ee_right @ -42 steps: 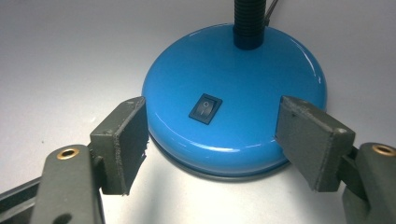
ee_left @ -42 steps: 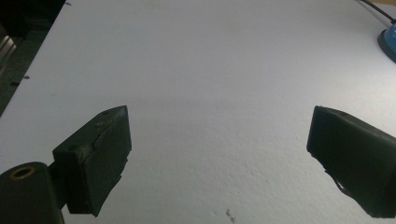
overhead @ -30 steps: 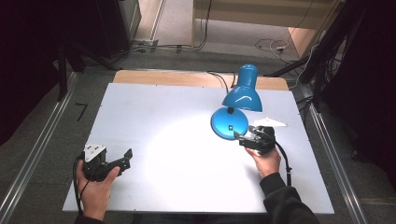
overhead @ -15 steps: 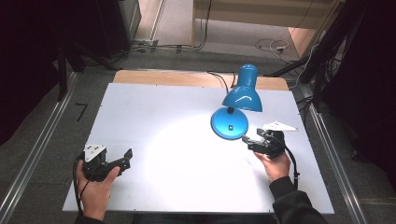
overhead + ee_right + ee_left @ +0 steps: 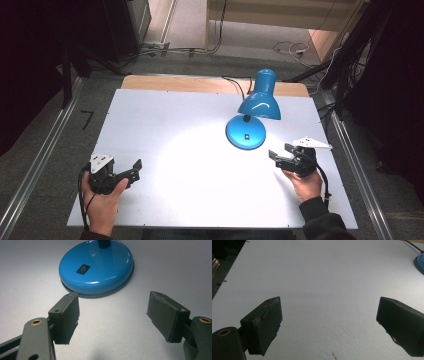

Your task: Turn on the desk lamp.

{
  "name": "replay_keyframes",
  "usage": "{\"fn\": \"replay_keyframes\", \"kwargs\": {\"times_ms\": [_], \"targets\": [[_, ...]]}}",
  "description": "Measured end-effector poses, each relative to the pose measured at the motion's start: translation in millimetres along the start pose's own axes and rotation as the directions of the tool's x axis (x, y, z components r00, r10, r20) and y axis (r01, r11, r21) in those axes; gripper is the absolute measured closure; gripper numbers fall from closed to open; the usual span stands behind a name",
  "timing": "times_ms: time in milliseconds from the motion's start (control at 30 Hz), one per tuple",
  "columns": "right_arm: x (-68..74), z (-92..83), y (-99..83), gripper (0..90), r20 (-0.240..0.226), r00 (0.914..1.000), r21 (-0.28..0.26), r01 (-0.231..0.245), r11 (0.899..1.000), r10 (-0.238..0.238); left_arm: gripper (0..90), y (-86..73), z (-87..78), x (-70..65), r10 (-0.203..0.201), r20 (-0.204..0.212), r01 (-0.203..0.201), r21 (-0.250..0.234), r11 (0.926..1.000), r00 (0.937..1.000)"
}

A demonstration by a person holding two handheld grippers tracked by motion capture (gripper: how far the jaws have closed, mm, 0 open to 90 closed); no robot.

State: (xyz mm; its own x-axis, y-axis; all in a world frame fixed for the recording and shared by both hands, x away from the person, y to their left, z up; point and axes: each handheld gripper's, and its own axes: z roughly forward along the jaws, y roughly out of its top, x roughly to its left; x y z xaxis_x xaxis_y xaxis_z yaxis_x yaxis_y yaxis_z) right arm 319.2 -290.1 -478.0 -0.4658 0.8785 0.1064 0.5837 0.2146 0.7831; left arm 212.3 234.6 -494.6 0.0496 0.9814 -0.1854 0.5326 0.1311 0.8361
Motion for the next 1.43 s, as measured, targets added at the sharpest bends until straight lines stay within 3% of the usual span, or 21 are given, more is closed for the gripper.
{"fn": "replay_keyframes", "kwargs": {"times_ms": [767, 1167, 1333, 1433], "targets": [[-28.7, -28.5, -27.2, 23.9, 0.068, 0.9976, 0.011, -0.015, 1.0, 0.014, 7.1, -0.4, 0.5, 0.3, 0.0, -0.002, 0.0, 0.004, 1.0, 1.0], [-50.1, -48.3, -46.3, 23.5, 0.111, 0.9918, 0.011, -0.064, 0.998, 0.062, 7.1, -0.7, 1.3, -0.5, -0.003, -0.001, 0.003, 0.006, 1.0, 1.0], [-55.9, -49.8, -51.0, 19.4, 0.118, 0.9907, 0.018, -0.07, 0.997, 0.068, 7.1, -0.7, 1.4, -0.5, -0.005, -0.001, 0.005, 0.006, 1.0, 1.0], [-60.7, -44.5, -52.8, 14.6, 0.123, 0.9901, 0.05, -0.074, 0.996, 0.067, 7.1, -0.6, 1.6, -0.5, -0.004, -0.001, 0.004, 0.007, 1.0, 1.0]]}}
